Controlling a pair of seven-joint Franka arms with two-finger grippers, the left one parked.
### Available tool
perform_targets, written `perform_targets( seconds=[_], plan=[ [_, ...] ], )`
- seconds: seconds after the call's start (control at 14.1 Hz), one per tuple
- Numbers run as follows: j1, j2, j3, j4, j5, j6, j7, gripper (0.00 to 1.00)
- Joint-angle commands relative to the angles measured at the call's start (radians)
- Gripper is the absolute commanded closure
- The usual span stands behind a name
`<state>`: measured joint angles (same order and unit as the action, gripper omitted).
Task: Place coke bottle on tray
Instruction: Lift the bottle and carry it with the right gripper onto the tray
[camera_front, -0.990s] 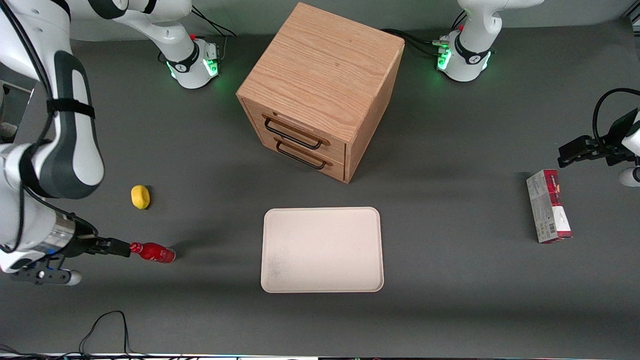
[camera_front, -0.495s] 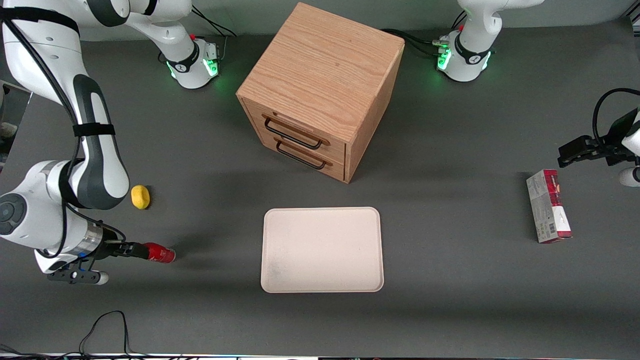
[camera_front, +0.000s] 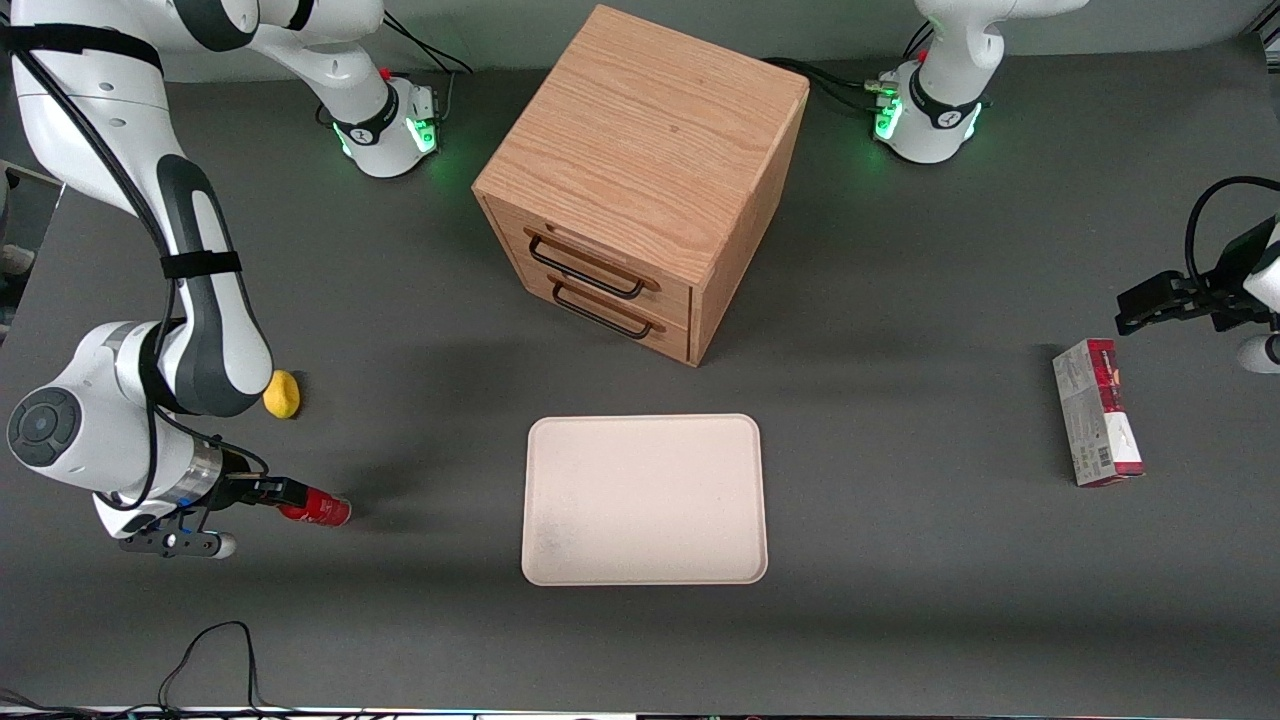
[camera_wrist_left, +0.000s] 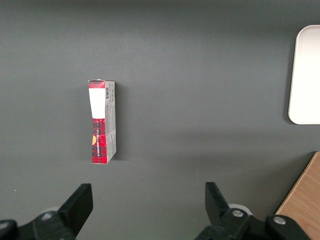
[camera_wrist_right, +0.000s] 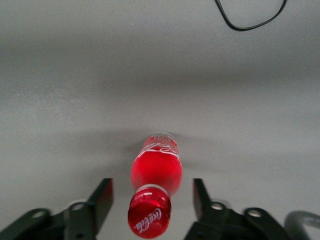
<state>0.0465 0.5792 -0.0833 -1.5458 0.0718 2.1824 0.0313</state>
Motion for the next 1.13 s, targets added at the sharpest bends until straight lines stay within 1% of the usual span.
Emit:
perform_targets(
  seconds=[0.0,0.21,0.35,0.57,0.64,0.71,0.85,0.92,1.06],
  plan=[
    [-0.013,-0.03,0.01,-0.03,0.02,0.016,-0.039,1.0],
    [-0.014,-0.028,0.01,-0.027,0.022,0.017,-0.033,1.0],
    [-0.01,-0.033,0.011,0.01,0.022,0.007,-0.025,1.0],
    [0.018,-0.128,0.01,0.027,-0.013,-0.064,-0.022,1.0],
    [0.033,-0.157,0.01,0.044,-0.035,-0.102,-0.016,1.0],
    [0.038,-0.168,0.01,0.097,-0.053,-0.171,-0.005,1.0],
    [0.068,-0.168,0.013,0.231,-0.064,-0.326,0.076,1.0],
    [0.091,-0.168,0.032,0.263,-0.078,-0.349,0.123,1.0],
    [0.099,-0.154,0.138,0.312,-0.162,-0.355,0.273,1.0]
  ],
)
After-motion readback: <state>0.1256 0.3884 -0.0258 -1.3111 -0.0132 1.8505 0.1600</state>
